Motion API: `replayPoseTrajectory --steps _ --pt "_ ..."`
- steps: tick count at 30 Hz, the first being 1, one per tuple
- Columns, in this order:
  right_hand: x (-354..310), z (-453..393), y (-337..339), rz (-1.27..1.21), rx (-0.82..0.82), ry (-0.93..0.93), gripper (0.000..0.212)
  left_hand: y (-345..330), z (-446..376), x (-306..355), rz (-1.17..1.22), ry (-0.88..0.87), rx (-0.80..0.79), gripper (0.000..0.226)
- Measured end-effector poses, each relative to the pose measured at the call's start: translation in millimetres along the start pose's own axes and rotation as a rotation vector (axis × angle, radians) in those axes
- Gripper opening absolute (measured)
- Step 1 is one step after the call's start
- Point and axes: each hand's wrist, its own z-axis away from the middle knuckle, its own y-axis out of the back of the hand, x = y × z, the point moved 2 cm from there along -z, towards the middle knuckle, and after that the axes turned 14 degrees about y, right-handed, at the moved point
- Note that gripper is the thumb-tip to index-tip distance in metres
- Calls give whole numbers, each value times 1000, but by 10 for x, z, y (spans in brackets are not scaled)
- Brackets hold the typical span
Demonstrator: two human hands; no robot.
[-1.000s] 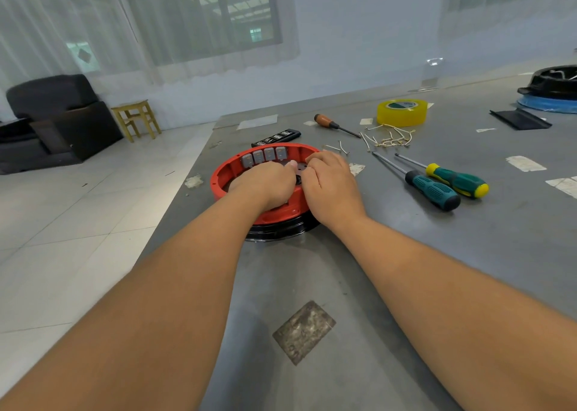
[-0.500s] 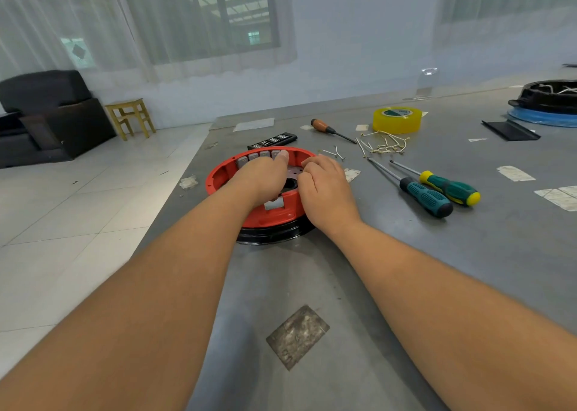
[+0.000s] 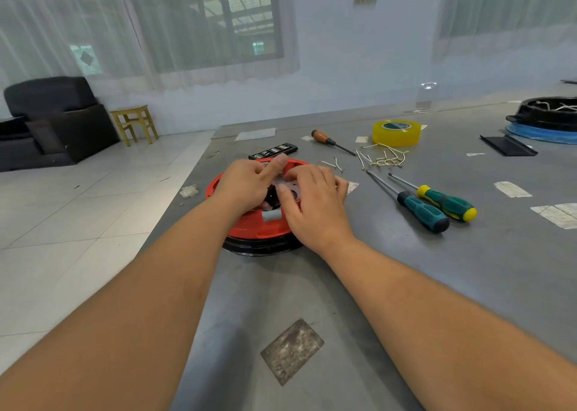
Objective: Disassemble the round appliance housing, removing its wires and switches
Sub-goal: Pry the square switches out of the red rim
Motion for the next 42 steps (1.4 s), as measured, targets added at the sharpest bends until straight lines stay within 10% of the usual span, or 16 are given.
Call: replayPoseTrajectory --steps 14,28,42 --pt "-57 -27 0 -198 111 20 23 122 309 -89 379 -182 14 31" --pt "429 -139 298 -180 182 -189 19 -250 547 -404 -300 -655 528 32" --pt "1261 -339 11 537 -411 -405 22 -350 580 -463 -450 -543 467 41"
